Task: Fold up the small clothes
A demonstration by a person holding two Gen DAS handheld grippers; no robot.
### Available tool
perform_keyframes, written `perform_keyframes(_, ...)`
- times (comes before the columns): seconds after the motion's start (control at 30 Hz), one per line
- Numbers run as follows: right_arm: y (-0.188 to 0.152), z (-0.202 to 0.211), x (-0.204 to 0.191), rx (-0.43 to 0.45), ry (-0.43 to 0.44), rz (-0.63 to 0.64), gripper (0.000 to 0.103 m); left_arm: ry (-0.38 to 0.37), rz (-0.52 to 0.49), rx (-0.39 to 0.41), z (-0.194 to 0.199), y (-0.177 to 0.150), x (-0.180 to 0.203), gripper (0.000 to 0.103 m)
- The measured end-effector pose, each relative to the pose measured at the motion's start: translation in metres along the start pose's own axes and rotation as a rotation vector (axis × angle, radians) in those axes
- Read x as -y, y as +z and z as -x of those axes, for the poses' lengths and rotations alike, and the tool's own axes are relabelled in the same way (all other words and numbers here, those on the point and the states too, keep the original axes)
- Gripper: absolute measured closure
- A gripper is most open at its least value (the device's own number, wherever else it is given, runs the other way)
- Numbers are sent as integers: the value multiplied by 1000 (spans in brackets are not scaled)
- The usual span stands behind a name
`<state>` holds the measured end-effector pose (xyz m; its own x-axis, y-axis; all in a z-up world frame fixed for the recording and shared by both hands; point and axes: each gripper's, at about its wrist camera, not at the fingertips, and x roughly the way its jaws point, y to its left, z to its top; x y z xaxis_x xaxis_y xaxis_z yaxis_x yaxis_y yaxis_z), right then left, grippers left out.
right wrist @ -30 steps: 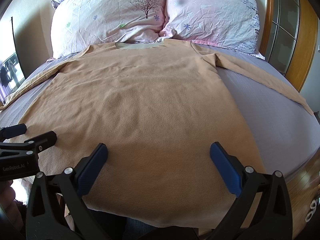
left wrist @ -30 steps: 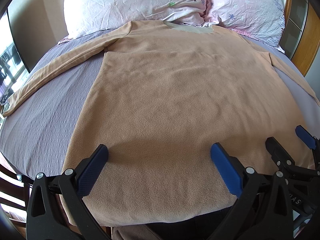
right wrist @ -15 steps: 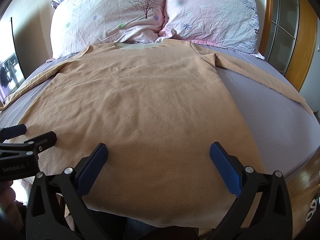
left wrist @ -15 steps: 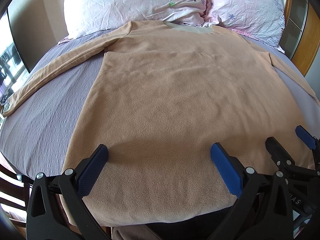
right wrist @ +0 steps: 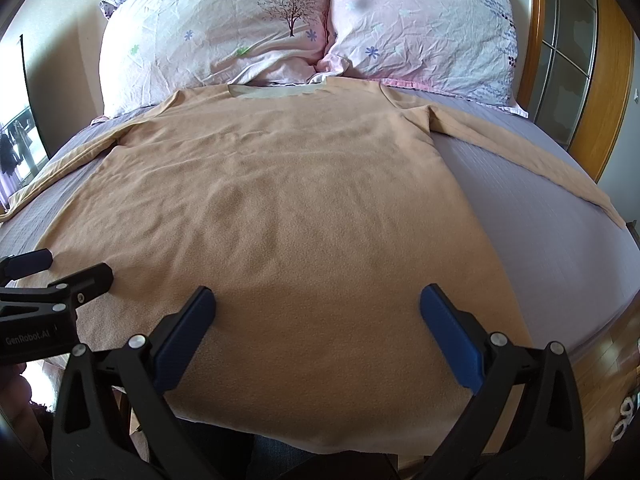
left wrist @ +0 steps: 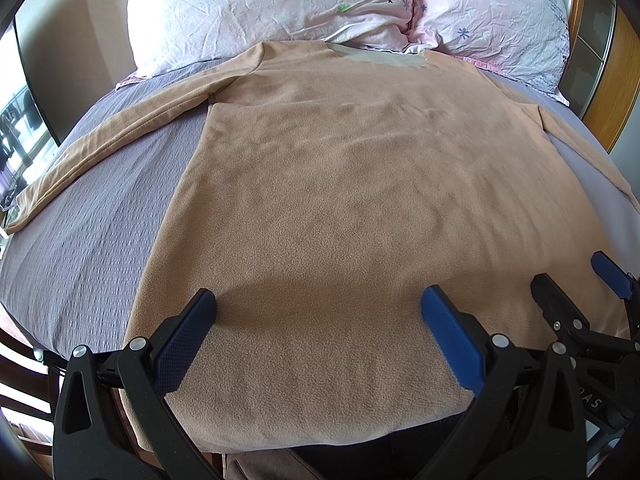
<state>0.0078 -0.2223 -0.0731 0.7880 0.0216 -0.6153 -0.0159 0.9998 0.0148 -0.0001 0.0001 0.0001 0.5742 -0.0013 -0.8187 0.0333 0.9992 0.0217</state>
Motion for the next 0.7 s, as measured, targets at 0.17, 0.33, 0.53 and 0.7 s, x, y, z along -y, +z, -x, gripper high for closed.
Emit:
perform_keyframes(0.17, 0, -2, 1, -2, 0, 0, 2, 0, -1, -1, 0, 0, 0, 1)
perform_keyframes(0.33, 0, -3, 4, -15, -1, 1, 2, -3, -8, -12, 0, 3, -2, 1)
perform_keyframes(0.53, 0, -4, 15, 44, 87, 43, 2, -7, -21, -20, -1, 3, 1, 1)
perform_keyframes(0.7, 36, 16, 142, 140, 79, -338, 5, -32, -40, -34, -2, 7, -2, 1)
